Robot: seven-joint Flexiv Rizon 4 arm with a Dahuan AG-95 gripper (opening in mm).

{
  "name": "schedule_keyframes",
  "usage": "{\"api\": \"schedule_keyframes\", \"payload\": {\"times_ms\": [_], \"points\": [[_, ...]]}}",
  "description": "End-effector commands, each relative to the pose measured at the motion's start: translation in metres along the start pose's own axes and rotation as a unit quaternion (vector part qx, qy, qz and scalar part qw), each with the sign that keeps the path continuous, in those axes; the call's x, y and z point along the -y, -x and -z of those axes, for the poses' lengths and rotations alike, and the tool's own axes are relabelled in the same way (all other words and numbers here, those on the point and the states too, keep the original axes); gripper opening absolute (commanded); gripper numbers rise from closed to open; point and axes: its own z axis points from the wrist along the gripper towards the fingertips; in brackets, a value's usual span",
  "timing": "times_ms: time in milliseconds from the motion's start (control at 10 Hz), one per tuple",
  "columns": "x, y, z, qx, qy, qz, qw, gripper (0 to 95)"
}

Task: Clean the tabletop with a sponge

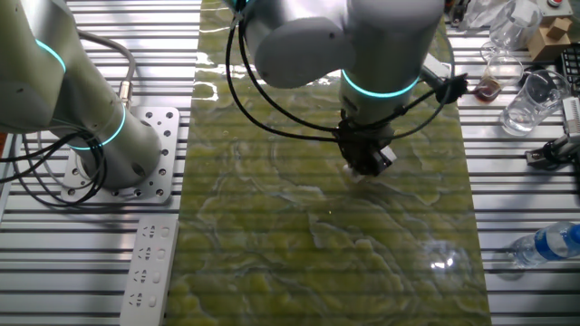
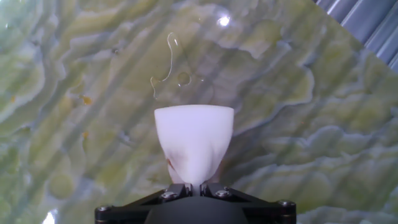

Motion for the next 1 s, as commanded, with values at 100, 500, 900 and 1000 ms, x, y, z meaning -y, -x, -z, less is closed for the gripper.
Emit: {"api": "schedule_keyframes", "payload": {"times_ms": [100, 500, 900, 1000], "points": [[-0.001, 0.000, 0.001, -0.008, -0.001, -0.028, 0.9996, 0.0], [0.001, 0.000, -0.004, -0.015, -0.010, -0.029, 0.9994, 0.0], [0.008, -0.010, -0.028, 0.000, -0.003, -0.028, 0.9996, 0.0], [0.009, -0.010, -0.030, 0.000, -0.002, -0.018, 0.9998, 0.0]]}}
